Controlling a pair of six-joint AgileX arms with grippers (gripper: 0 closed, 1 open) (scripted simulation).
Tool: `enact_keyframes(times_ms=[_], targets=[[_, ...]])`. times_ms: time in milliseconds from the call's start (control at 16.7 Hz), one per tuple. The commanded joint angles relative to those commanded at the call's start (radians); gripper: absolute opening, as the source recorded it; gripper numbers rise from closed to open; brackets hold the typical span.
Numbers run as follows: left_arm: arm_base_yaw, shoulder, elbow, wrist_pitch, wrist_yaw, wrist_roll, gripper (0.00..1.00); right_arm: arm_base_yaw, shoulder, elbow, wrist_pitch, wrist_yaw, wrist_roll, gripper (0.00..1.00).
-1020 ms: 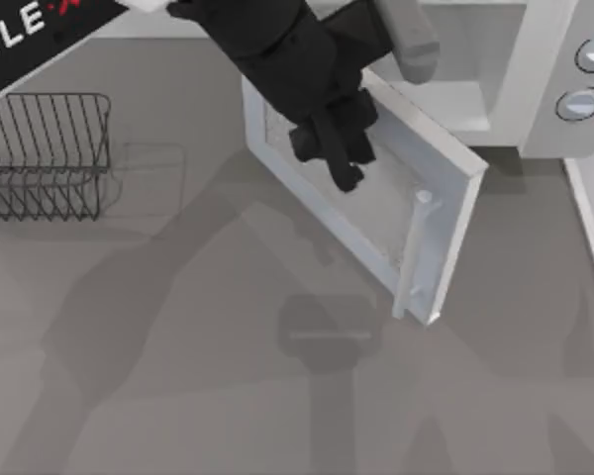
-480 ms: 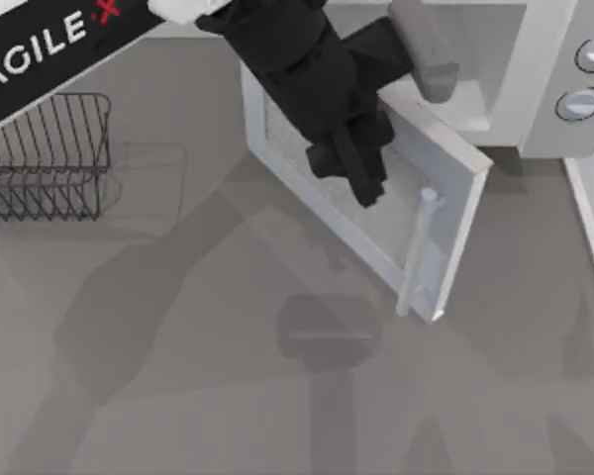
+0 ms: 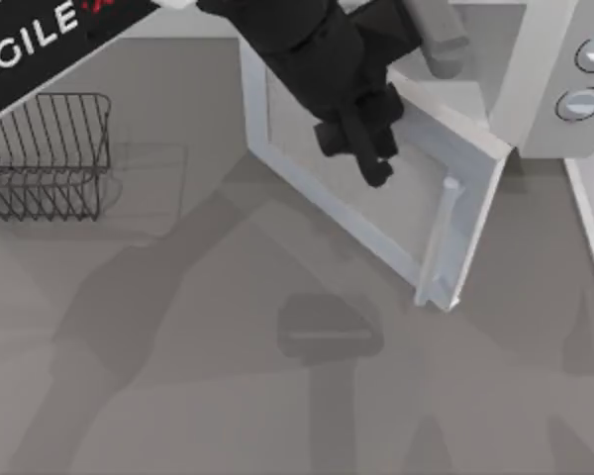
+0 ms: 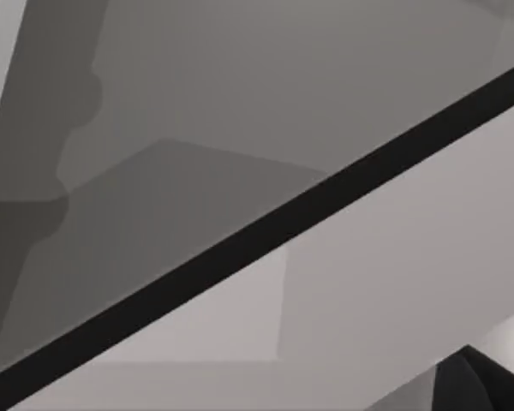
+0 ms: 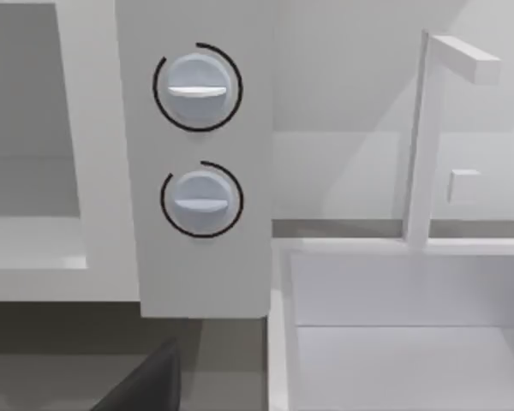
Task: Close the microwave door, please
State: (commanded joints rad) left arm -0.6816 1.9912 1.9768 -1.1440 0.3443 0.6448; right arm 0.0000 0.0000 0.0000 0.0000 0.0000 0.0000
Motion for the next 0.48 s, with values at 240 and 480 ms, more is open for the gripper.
enact_keyframes(times_ms=[240, 480], targets=[[-0.023, 0.018, -0.011, -0.031, 0.006, -0.017, 0.0, 0.0, 0.0, 0.0, 0.0, 0.0, 0.0, 1.0], [-0.041, 0.051, 0.0, -0.051, 0.0, -0.036, 0.0, 0.0, 0.0, 0.0, 0.0, 0.0, 0.0, 1.0]])
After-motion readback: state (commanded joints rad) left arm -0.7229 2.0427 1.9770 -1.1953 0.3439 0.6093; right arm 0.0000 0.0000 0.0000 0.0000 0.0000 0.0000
